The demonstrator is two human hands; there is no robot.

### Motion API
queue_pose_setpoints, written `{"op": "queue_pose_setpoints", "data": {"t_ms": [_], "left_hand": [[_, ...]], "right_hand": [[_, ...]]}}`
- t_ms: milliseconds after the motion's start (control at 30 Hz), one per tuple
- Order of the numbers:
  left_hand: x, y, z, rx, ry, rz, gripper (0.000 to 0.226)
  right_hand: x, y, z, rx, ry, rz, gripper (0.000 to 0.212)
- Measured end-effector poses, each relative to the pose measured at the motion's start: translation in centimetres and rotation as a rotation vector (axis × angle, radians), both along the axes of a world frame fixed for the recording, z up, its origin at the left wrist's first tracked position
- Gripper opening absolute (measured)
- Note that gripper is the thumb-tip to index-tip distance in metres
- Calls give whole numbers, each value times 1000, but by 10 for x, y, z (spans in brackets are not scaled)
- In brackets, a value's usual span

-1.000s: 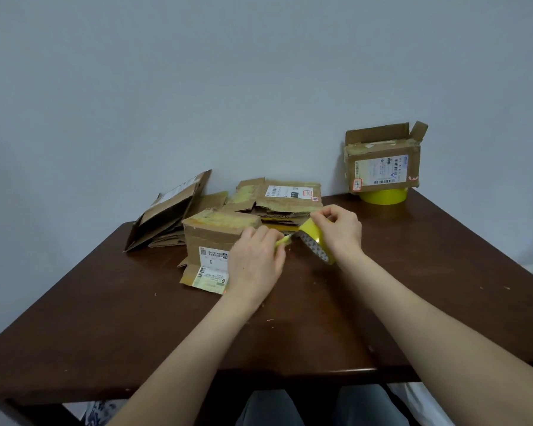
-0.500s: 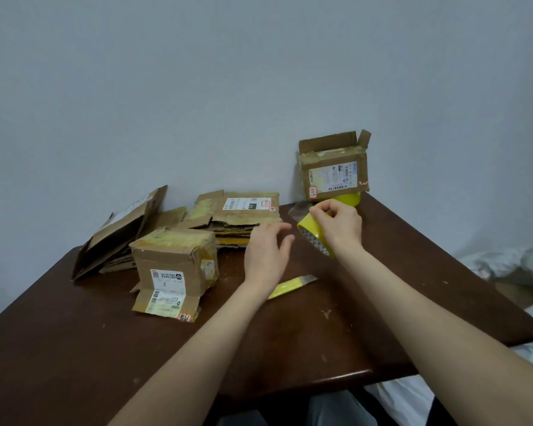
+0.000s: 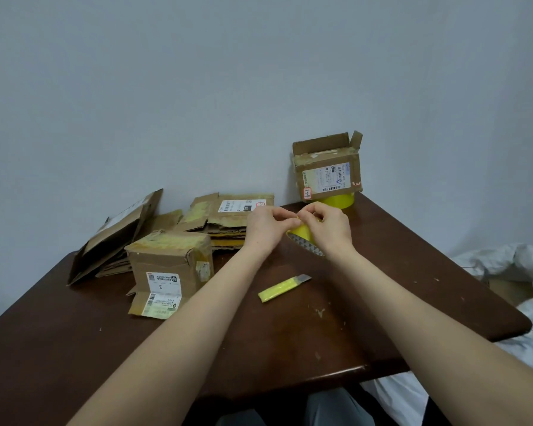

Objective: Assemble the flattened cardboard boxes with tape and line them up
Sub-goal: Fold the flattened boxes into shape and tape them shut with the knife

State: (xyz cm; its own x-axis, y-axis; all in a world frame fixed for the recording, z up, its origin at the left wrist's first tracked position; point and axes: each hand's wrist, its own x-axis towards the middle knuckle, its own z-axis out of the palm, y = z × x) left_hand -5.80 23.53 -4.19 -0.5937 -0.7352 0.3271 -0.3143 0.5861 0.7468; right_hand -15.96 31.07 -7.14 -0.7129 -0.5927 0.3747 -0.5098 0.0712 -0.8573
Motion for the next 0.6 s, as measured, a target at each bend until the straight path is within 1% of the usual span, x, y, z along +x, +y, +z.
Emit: {"op": "queue_pose_setpoints", "data": {"t_ms": [133,233,267,367,500,533,600], "left_hand": [[-1,-1,-2,-37,23,80,4],[-4,-3,-2,-78,0,118,8],[-5,-5,-1,-80,-11,132,10],[-4,-9,0,-99,10,156,7],[7,-10,-1,-154,48,187,14],[10,-11,-2,-169,35,193,15],[13,-14,-4,-226,-18,189,16]], "right_hand": [[4,0,3,8,9,10,11],[6,0,4,-26,-51,51,16],[7,0,3,-28,-70,77,19],[12,-3,2,-2,-88,140,35],[11,-2,8,0,-131,145,69],[9,-1,8,1,-131,156,73],[5,-1,8,24,-84,185,66]]}}
